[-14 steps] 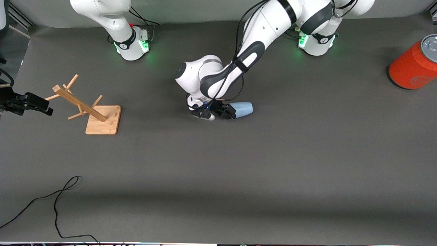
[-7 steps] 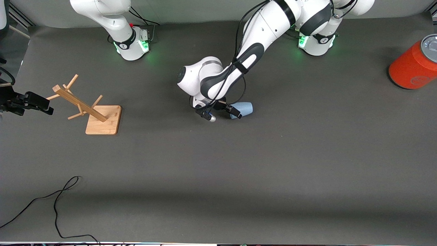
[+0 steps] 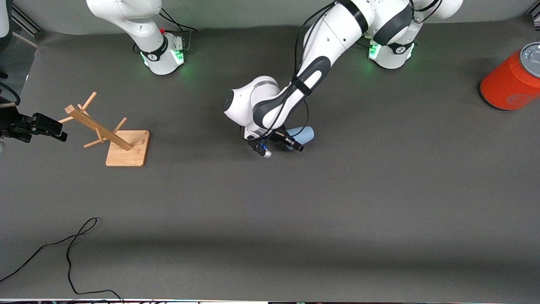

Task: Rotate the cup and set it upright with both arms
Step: 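Grasp the lying cup's rim with the left gripper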

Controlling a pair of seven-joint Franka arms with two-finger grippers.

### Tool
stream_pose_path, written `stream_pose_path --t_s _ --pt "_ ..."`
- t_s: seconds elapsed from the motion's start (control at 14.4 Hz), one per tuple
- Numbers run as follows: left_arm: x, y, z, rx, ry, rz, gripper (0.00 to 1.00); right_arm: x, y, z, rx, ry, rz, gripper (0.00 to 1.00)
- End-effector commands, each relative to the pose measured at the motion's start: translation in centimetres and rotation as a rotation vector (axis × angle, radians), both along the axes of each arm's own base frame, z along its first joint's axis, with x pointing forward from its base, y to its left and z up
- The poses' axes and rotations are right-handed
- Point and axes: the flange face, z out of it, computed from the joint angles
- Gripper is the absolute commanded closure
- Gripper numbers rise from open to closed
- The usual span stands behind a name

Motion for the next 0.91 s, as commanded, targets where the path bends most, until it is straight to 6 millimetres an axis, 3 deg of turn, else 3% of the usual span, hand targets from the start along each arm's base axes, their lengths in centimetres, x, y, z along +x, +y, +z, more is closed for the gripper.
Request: stream_pose_path --t_s 0.0,0.28,0.42,0.7,0.84 --pt "0.1 0.1 1.3 0.009 0.002 -0.01 1.0 -0.7 0.2 0.4 0.002 -0.001 -0.029 0.0" --pt "0.4 0.4 2.9 0.031 -0.003 0.017 1.0 -0.6 0.1 0.1 0.0 0.011 -0.018 0.0" --pt "1.2 0.7 5.2 0.045 -0.015 0.048 1.0 -0.6 0.1 0.1 0.0 0.01 -0.018 0.0" --pt "4.2 1.6 14.6 -0.022 -0.102 0.247 1.0 -0.5 0.3 -0.2 -0.003 0.015 -0.015 0.0" --pt "6.2 3.7 20.6 -0.119 -0.153 0.379 1.0 -0.5 0.3 -0.2 -0.003 0.015 -0.015 0.0"
